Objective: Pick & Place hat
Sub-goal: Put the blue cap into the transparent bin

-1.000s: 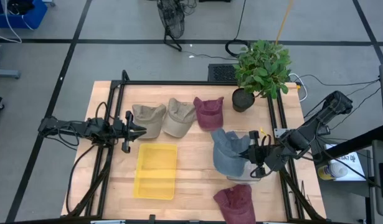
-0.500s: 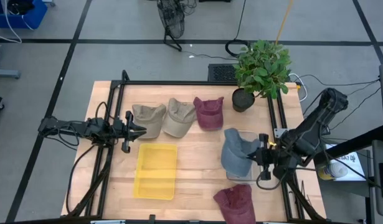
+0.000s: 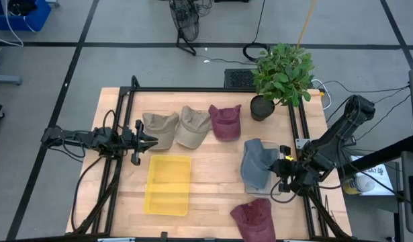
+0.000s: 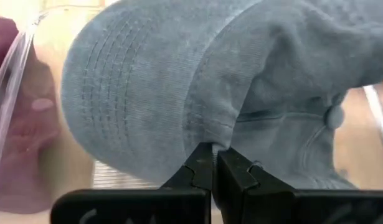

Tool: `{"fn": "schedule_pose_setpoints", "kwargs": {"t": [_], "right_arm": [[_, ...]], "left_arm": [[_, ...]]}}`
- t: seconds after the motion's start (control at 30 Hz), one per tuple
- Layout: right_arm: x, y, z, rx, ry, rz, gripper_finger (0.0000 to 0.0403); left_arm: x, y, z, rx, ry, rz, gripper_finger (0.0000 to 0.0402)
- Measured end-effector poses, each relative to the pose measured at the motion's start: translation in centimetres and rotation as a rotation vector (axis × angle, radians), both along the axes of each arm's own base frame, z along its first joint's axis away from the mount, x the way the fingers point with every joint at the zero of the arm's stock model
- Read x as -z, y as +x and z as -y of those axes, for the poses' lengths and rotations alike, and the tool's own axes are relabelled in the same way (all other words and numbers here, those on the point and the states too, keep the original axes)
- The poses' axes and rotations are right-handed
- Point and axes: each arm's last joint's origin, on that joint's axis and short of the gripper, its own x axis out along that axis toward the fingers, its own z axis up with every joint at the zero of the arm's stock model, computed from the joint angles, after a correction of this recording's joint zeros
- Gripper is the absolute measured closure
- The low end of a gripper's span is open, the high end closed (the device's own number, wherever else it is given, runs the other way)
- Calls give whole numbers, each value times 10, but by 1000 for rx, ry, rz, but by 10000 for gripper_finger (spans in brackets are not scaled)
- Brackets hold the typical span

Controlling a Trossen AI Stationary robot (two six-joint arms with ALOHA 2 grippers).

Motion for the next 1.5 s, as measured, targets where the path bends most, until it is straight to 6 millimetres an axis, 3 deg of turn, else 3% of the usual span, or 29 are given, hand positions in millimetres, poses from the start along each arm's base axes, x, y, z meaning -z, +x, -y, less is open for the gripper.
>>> {"fn": "schedule_pose_setpoints", "kwargs": {"t": [0.33, 0.73, 0.87, 1.07, 1.5], "right_arm": [[2, 0, -2, -8, 61, -29, 389], [-14, -7, 6, 9, 198, 53, 270], [-24, -8, 9, 11, 222, 161, 247], [-35, 6, 8, -1, 167, 320, 253], [-7, 32, 13, 97, 169, 87, 299]], "left_arm": [[0, 0, 0, 0, 3, 0, 341], [0, 0, 0, 0, 4, 0, 341], [0, 0, 0, 0, 4, 0, 341], [0, 0, 0, -1, 7, 0, 341], [0, 0, 0, -1, 5, 0, 341]]}}
